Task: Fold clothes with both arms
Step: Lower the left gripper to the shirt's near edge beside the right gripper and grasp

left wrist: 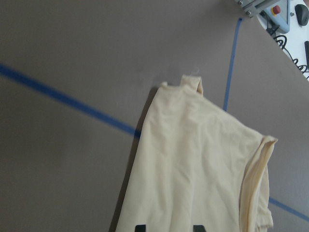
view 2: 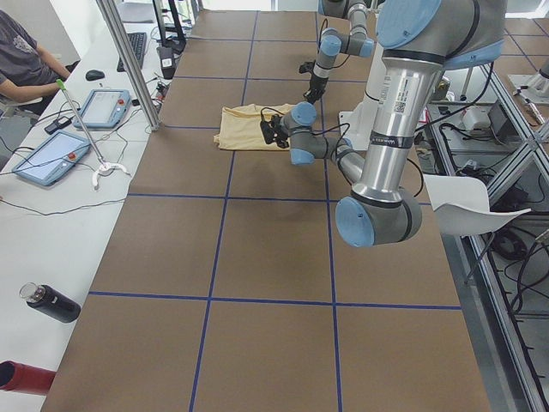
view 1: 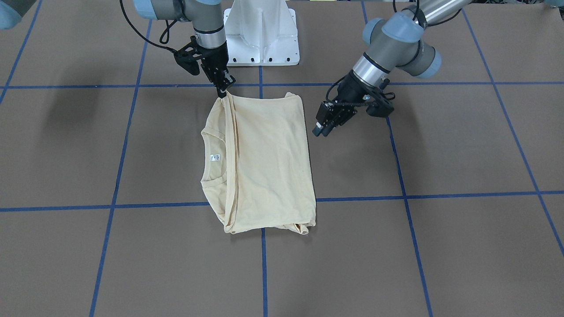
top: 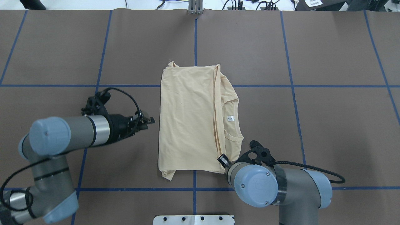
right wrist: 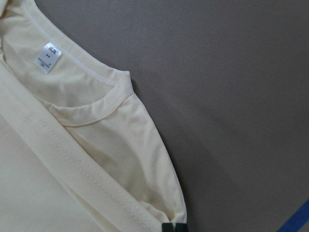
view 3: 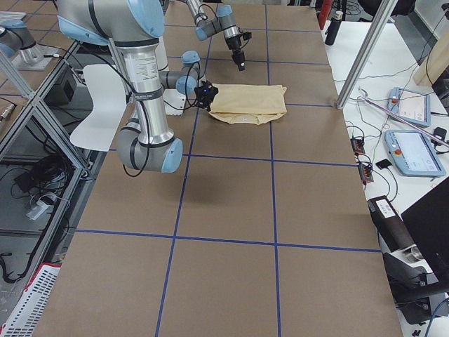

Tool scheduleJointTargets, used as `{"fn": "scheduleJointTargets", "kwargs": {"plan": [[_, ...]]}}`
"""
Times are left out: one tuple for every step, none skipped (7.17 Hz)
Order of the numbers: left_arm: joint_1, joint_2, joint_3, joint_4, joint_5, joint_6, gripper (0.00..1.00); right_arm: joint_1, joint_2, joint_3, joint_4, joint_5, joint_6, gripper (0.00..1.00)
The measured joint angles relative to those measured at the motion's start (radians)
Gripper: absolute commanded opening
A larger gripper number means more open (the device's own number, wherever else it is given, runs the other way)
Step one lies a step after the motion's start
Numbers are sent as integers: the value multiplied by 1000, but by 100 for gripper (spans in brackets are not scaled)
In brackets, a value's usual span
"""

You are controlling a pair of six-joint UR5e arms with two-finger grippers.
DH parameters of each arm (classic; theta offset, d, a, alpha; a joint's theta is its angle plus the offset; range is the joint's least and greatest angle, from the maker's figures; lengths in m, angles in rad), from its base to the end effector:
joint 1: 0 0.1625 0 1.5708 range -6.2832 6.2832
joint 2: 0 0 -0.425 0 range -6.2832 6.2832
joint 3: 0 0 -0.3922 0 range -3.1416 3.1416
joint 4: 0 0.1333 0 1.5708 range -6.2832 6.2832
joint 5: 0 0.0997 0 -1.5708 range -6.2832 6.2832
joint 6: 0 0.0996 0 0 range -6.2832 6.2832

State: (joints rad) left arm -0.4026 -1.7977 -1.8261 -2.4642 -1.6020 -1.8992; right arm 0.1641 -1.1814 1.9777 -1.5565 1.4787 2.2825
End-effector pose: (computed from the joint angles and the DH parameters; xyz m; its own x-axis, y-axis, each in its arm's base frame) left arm 0.4643 -0.3392 0.3162 0.0517 -0.3724 -0.9266 0.4016 0.8573 -0.3221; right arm -0.5452 -0.2347 0.2714 0.3656 0.7197 0.5902 -0.6170 0.6621 -0.4253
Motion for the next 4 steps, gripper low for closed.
{"fn": "scheduleJointTargets", "kwargs": {"plan": [[98, 23, -46, 52, 76, -67, 43, -3, -8, 7, 0, 0, 0, 0], [177, 23, -71, 119, 144, -112, 43, -4, -12, 9, 0, 0, 0, 0], [224, 13, -77, 172, 188, -131, 43, -5, -14, 10, 0, 0, 0, 0], [247, 0, -71, 204, 206, -138, 43, -6, -14, 11, 0, 0, 0, 0]]}}
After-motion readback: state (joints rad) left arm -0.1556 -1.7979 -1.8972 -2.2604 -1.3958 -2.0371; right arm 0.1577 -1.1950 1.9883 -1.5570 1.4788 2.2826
